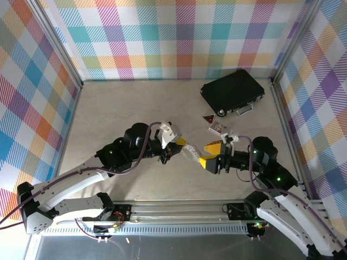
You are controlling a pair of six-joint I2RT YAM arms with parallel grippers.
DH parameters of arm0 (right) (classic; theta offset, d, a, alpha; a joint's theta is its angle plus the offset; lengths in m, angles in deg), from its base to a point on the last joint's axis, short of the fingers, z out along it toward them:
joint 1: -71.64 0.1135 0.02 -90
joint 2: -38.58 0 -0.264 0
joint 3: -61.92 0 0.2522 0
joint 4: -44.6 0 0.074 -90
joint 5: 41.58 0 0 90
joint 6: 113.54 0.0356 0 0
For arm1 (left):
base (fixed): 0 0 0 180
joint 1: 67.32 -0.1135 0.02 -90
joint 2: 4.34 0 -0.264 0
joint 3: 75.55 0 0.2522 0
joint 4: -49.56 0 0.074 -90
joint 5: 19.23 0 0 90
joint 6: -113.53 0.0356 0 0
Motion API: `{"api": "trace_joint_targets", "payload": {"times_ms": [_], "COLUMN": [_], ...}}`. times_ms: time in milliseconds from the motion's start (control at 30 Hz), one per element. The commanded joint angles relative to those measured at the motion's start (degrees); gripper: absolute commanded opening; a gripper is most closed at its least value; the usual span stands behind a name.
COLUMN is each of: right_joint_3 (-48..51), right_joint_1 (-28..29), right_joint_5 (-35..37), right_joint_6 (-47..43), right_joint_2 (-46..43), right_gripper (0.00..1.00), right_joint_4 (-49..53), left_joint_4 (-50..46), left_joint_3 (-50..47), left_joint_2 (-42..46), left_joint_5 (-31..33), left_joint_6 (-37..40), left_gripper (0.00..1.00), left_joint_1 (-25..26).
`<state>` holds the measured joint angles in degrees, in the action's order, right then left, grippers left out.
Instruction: Put the keys on the keyring
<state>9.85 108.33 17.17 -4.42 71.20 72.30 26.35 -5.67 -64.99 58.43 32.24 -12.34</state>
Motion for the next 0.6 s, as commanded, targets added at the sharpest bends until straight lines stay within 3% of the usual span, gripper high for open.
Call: {"api": "trace_joint_targets", "payload": {"times_ms": [0, 300, 567], "right_joint_3": [-2.47, -3.07, -3.74], "right_joint_1": [5.34, 13.21, 17.48], "right_joint_5": [9.24, 15.69, 17.88], "right_joint_6": [-6.69, -9.36, -10.16], "right_joint_2": [2.53, 7.81, 10.88], "right_gripper": [0.76, 0.74, 0.63], "right_joint_4": [1.08, -3.24, -5.63], "left_joint_4": [0.05, -0.61, 0.08], "left_joint_3": [2.67, 3.47, 2.71], "left_joint_2": [1.3, 1.36, 2.19], "left_joint_5": [0.2, 0.82, 0.58], "left_joint_6": [1.79, 2.46, 2.55], "left_gripper": [0.0, 0.0, 0.0], "left_joint_1": [0.96, 1.97, 2.41]}}
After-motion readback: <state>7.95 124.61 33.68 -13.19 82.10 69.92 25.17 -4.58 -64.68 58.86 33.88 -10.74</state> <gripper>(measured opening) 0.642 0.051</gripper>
